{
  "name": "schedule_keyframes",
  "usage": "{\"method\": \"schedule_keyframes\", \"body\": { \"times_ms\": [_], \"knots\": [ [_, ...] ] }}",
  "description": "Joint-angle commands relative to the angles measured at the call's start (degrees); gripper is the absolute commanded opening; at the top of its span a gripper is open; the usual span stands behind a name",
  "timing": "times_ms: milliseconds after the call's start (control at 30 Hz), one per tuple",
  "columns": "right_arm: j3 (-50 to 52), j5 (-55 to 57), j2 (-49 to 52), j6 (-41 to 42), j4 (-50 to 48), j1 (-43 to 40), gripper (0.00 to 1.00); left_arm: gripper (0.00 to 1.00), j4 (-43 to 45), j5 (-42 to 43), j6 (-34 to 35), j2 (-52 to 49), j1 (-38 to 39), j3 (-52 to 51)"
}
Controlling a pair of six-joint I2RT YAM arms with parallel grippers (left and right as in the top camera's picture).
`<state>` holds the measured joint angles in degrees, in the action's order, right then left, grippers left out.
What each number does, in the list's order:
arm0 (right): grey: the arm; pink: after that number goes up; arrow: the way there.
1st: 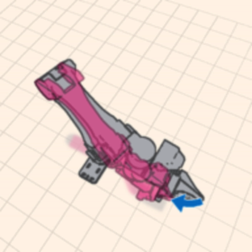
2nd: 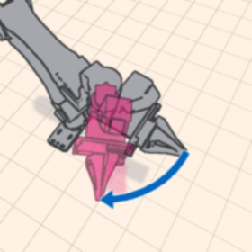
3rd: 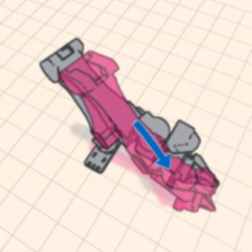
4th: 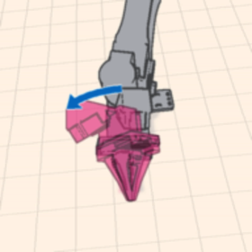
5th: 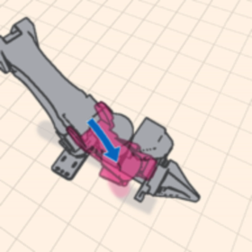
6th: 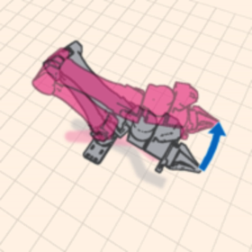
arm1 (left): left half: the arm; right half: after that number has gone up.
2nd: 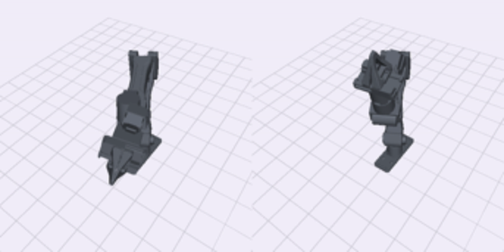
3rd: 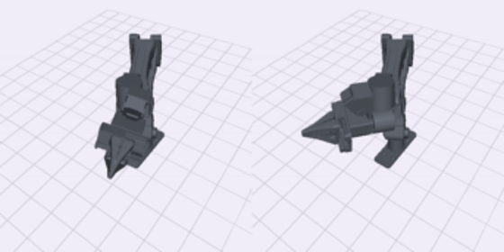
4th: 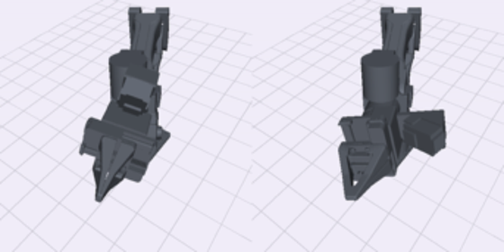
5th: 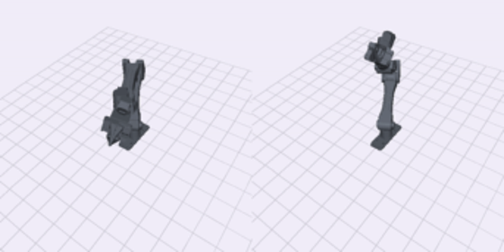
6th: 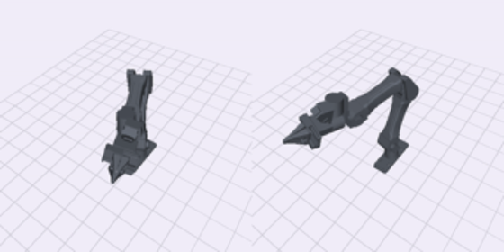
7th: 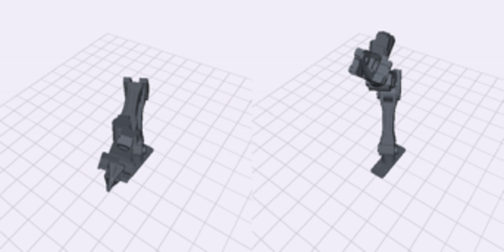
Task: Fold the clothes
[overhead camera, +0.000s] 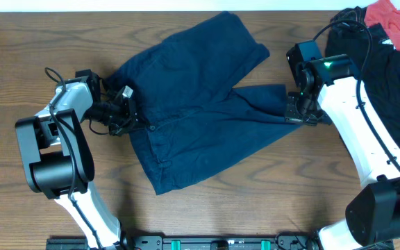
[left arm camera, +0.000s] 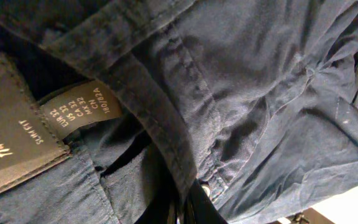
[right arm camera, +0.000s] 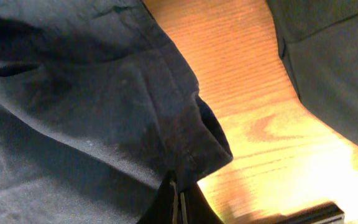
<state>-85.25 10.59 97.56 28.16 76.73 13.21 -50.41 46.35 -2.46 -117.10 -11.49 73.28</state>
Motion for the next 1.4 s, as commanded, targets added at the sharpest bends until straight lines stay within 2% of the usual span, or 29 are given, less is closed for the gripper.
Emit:
{"method": "schedule_keyframes", "body": {
  "times_ms": [0, 300, 533, 600, 867, 1200, 1367],
  "knots": [
    [0.0, 2.3, 0.1, 1.6, 0.5, 0.2, 0.01, 0.06, -0.5, -1.0, -2.1, 1.2, -0.4, 1.1],
    [0.0, 2.5, 0.1, 1.6, 0.6, 0.2, 0.01, 0.06, -6.4, -3.8, -3.5, 1.2, -5.4, 1.2],
    [0.0, 2.5, 0.1, 1.6, 0.7, 0.3, 0.01, 0.06, -6.1, -4.6, -2.6, 1.2, -7.6, 1.2],
    [0.0, 2.5, 0.1, 1.6, 0.7, 0.3, 0.01, 0.06, -5.9, -7.2, -2.4, 1.2, -7.4, 1.2],
    [0.0, 2.5, 0.1, 1.6, 0.9, 0.3, 0.01, 0.06, -3.1, -20.3, 6.1, 1.2, -7.4, 1.2],
    [0.0, 2.5, 0.1, 1.6, 1.0, 0.4, 0.01, 0.06, -3.3, -19.7, 6.3, 1.2, -7.3, 1.2],
    [0.0, 2.5, 0.1, 1.6, 0.8, 0.4, 0.01, 0.07, -7.4, -8.6, 3.3, 3.0, -7.2, 1.4]
  ]
}}
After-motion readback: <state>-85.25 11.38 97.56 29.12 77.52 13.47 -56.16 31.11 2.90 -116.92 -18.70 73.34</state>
